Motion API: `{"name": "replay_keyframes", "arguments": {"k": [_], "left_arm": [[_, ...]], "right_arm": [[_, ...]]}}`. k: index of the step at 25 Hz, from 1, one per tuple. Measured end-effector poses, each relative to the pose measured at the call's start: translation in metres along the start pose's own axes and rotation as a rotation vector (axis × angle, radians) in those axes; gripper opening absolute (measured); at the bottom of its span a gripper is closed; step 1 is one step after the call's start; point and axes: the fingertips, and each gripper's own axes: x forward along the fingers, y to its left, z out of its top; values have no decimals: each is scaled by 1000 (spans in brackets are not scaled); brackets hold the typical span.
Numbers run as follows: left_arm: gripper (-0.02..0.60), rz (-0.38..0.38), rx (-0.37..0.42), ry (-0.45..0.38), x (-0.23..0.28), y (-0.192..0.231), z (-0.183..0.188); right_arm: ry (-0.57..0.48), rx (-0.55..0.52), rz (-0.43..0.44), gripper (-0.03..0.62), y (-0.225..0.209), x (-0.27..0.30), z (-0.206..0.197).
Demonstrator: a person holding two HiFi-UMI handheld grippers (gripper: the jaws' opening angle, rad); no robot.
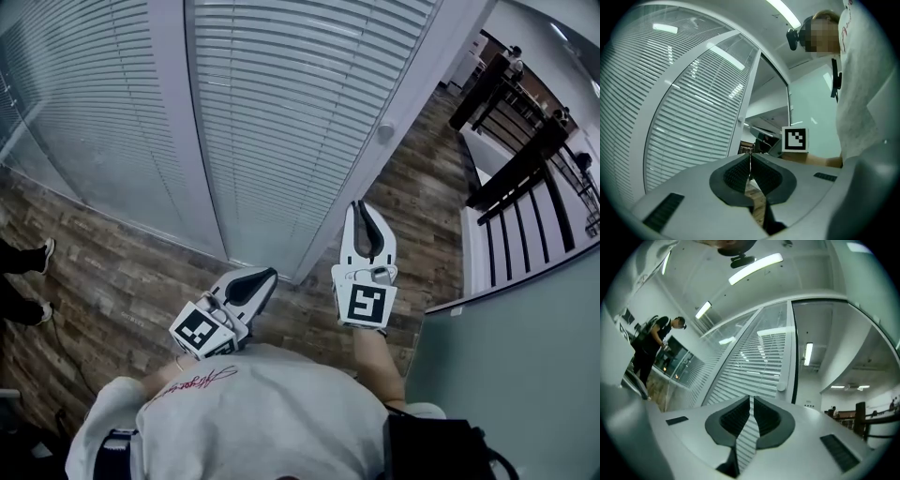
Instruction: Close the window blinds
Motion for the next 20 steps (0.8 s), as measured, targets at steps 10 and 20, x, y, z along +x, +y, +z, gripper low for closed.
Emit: {"name": "replay_keyframes", "arguments": {"k": [10, 20], "left_arm": [[18, -45, 1, -9, -28, -19, 6], [18, -74, 5, 17, -90, -41, 7]], "right_arm": [[38, 353, 107, 25, 60, -75, 11], [87, 369, 144, 25, 128, -138, 31]]}}
